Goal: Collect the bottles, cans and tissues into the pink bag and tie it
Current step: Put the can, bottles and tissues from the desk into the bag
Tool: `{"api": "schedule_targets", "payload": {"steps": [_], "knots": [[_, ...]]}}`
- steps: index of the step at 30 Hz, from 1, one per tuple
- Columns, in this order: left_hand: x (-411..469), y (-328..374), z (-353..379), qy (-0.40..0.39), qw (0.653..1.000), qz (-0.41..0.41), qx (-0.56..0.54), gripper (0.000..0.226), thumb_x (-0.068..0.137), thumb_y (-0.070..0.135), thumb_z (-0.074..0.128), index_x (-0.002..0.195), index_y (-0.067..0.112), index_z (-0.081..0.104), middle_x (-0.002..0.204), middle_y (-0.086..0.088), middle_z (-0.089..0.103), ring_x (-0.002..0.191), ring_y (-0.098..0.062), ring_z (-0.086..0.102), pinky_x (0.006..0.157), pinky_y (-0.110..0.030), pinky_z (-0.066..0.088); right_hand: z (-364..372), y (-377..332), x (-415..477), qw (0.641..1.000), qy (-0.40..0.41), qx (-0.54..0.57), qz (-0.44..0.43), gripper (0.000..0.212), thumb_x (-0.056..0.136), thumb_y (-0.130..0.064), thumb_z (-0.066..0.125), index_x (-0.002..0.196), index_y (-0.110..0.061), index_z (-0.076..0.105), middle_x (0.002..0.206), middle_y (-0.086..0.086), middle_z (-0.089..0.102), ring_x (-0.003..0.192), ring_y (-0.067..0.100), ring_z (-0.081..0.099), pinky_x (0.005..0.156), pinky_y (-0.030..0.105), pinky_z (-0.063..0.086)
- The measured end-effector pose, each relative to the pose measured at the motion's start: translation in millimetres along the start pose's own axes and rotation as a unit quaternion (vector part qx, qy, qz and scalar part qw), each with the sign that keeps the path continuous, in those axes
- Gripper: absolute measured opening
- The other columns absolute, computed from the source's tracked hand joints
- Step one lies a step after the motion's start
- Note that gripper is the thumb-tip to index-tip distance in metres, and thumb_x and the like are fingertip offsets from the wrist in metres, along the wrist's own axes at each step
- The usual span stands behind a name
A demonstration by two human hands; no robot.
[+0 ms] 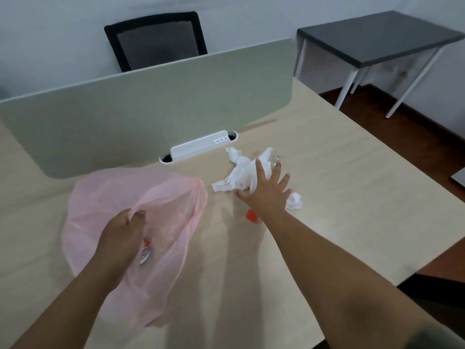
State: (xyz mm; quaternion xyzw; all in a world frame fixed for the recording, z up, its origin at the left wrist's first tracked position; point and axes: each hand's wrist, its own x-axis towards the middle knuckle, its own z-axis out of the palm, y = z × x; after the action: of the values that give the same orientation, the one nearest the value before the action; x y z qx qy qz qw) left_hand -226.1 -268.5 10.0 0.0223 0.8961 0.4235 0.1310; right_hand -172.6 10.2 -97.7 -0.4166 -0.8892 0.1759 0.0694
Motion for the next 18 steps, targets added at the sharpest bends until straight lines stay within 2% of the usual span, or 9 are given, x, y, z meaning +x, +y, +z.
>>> {"api": "schedule_targets", "payload": {"steps": [1,3,5,7,9,11,14,16,18], "knots": [[0.5,1.0,2.0,0.004,1.000,0.004,0.003,0.031,0.101,0.026,0.040,0.086,0.013,0.063,0.081,-0.006,0.066,0.073,-0.022,0.060,0.063,-0.028,0.042,1.7,-3.6,7.4,0.999,0.014,-0.020,-0.024,0.103,0.063,-0.075,0.059,0.149,-0.044,0.010,0.161,0.012,0.000,0.143,0.049,0.003,0.107,0.067,0.021],[3.1,3.8,4.4,0.011,1.000,0.008,0.007,0.030,0.102,0.026,0.040,0.084,0.017,0.062,0.081,-0.004,0.065,0.072,-0.019,0.058,0.062,-0.024,0.041,4.1,-7.5,23.6,0.995,-0.012,-0.078,-0.064,0.094,0.069,-0.068,0.060,0.148,-0.041,0.016,0.160,0.012,0.002,0.144,0.048,-0.003,0.111,0.064,0.010],[6.2,6.5,6.0,0.014,1.000,0.007,0.007,0.030,0.103,0.027,0.040,0.084,0.019,0.062,0.081,-0.002,0.064,0.072,-0.018,0.058,0.061,-0.024,0.040,2.3,-8.9,34.7,0.981,-0.054,-0.158,-0.099,0.069,0.080,-0.054,0.059,0.141,-0.033,0.034,0.152,0.011,0.021,0.143,0.045,0.005,0.113,0.061,0.007],[7.7,8.1,6.9,0.012,1.000,0.006,0.012,0.030,0.103,0.027,0.039,0.085,0.019,0.062,0.080,-0.002,0.064,0.071,-0.019,0.059,0.061,-0.025,0.041,2.9,-8.7,35.1,0.966,-0.043,-0.218,-0.133,0.044,0.082,-0.031,0.063,0.123,-0.020,0.054,0.133,0.012,0.043,0.133,0.041,0.030,0.112,0.058,0.021],[8.5,9.2,6.1,0.010,1.000,0.005,0.021,0.030,0.103,0.028,0.039,0.087,0.018,0.063,0.080,-0.003,0.065,0.073,-0.020,0.060,0.062,-0.028,0.043,2.2,-9.4,28.9,0.956,0.010,-0.247,-0.157,0.033,0.066,-0.018,0.074,0.096,-0.013,0.063,0.100,0.011,0.058,0.099,0.035,0.055,0.095,0.051,0.044],[9.0,9.4,2.6,0.011,1.000,0.000,0.019,0.028,0.102,0.028,0.040,0.088,0.019,0.063,0.083,-0.001,0.065,0.076,-0.020,0.060,0.066,-0.032,0.043,1.2,-13.7,25.0,0.948,0.071,-0.231,-0.209,0.029,0.056,-0.011,0.072,0.081,-0.011,0.060,0.077,0.008,0.057,0.072,0.030,0.056,0.073,0.040,0.049],[10.9,12.4,-5.8,0.014,1.000,-0.008,-0.005,0.026,0.101,0.027,0.041,0.094,0.017,0.063,0.089,0.001,0.064,0.082,-0.020,0.059,0.073,-0.035,0.043,-5.0,-30.8,14.2,0.931,0.125,-0.195,-0.282,0.023,0.068,0.000,0.046,0.087,-0.008,0.057,0.080,0.010,0.052,0.069,0.027,0.048,0.061,0.036,0.038],[12.7,14.8,-14.5,0.020,1.000,-0.006,-0.011,0.026,0.101,0.027,0.041,0.097,0.015,0.064,0.090,0.001,0.064,0.086,-0.023,0.059,0.074,-0.035,0.043,-4.3,-48.5,-7.5,0.904,0.137,-0.169,-0.369,0.021,0.073,0.009,0.044,0.083,-0.004,0.058,0.083,0.014,0.051,0.072,0.028,0.046,0.060,0.039,0.037],[13.7,15.8,-25.1,0.031,0.999,-0.004,-0.018,0.027,0.101,0.027,0.041,0.100,0.014,0.064,0.094,-0.002,0.065,0.091,-0.025,0.059,0.075,-0.034,0.043,0.9,-66.0,-41.8,0.861,0.160,-0.135,-0.463,0.023,0.074,0.013,0.043,0.077,-0.002,0.059,0.083,0.014,0.052,0.072,0.029,0.047,0.061,0.042,0.036]]}}
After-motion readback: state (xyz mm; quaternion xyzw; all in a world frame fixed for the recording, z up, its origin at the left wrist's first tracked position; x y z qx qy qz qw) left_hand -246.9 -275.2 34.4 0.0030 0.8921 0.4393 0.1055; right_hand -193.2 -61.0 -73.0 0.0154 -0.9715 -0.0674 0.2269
